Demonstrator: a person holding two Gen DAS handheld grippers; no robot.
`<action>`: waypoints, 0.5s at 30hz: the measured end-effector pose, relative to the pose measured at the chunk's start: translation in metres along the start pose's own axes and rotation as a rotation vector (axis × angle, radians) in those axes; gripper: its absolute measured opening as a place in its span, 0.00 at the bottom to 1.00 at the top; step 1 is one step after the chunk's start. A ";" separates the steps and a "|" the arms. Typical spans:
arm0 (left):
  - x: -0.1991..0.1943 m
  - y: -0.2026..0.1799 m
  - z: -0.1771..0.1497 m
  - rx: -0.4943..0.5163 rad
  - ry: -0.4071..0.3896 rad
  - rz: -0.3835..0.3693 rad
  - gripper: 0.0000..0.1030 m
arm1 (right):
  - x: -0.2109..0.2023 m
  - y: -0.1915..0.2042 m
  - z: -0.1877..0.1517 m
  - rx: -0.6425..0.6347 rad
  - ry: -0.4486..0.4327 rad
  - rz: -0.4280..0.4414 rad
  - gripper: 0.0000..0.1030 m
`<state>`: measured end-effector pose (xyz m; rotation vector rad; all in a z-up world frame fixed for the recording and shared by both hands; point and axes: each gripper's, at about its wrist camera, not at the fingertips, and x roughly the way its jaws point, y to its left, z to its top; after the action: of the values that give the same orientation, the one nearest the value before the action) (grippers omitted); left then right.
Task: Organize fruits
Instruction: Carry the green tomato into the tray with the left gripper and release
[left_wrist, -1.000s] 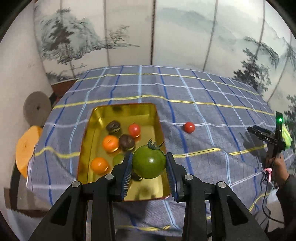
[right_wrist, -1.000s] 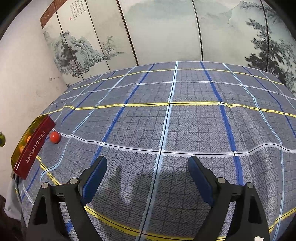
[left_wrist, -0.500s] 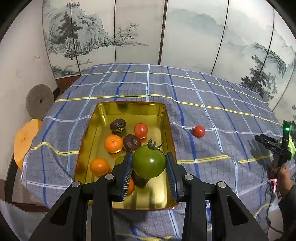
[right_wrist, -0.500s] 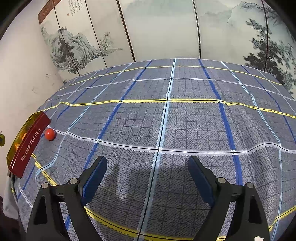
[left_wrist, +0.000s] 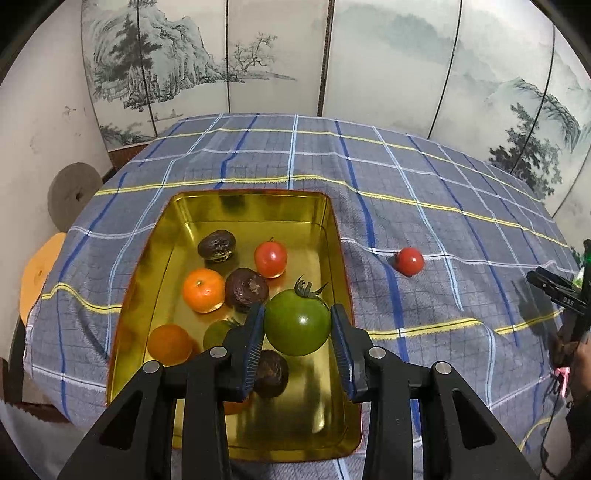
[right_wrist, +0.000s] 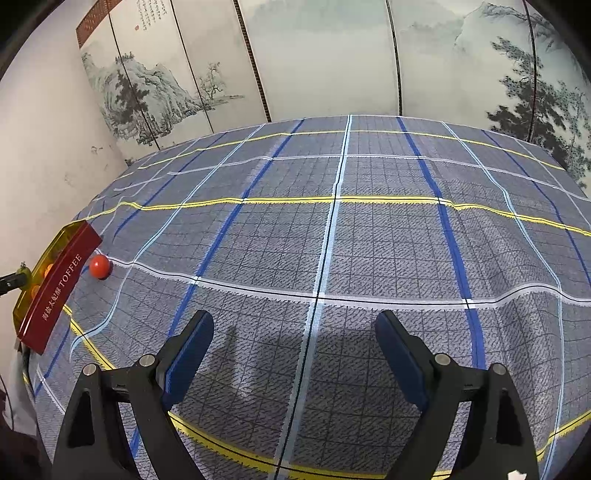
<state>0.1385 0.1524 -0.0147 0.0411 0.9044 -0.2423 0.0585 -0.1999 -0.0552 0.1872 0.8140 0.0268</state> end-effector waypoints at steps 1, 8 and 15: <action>0.002 0.000 0.000 -0.002 0.001 0.003 0.36 | 0.000 0.000 0.000 0.000 0.000 0.000 0.85; 0.017 0.000 0.001 -0.010 0.015 0.020 0.36 | 0.001 0.001 0.000 -0.001 0.002 0.000 0.85; 0.023 -0.003 -0.002 0.004 0.021 0.034 0.36 | 0.001 0.001 0.000 -0.002 0.003 -0.001 0.85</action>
<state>0.1502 0.1451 -0.0340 0.0628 0.9232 -0.2125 0.0591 -0.1991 -0.0559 0.1854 0.8166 0.0270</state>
